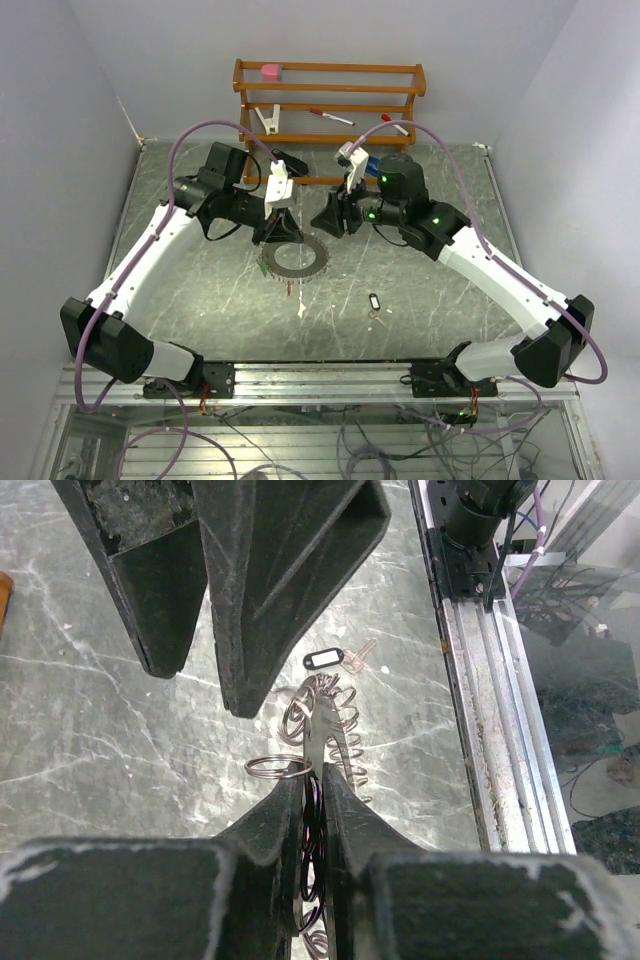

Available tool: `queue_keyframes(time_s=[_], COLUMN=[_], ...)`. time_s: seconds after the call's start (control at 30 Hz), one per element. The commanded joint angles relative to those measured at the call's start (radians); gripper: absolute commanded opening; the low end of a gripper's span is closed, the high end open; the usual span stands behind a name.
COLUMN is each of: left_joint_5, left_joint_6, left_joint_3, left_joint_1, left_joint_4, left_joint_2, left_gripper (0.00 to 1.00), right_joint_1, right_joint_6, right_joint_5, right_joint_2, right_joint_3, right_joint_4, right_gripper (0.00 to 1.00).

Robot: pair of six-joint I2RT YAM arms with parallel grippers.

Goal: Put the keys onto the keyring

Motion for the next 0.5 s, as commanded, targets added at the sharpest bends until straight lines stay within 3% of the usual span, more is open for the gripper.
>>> queue_keyframes(time_s=[0.0, 0.2, 0.47], left_joint_5=[0.028, 0.027, 0.063], left_joint_6=[0.024, 0.03, 0.042], left_joint_3=[0.067, 0.067, 0.06], left_joint_1=[-0.01, -0.01, -0.01], left_joint_4=[-0.007, -0.019, -0.03], left_joint_2=[-0.011, -0.018, -0.013], left_gripper=[0.07, 0.07, 0.08], right_joint_1=[0.0, -0.005, -0.017], right_joint_6=[-0.061, -0.094, -0.086], right_joint_5=[0.124, 0.184, 0.041], right_joint_2=[-0.022, -0.047, -0.101], right_joint_3=[0.04, 0.053, 0.027], right_joint_4=[-0.127, -0.178, -0.044], right_gripper=[0.41, 0.41, 0.39])
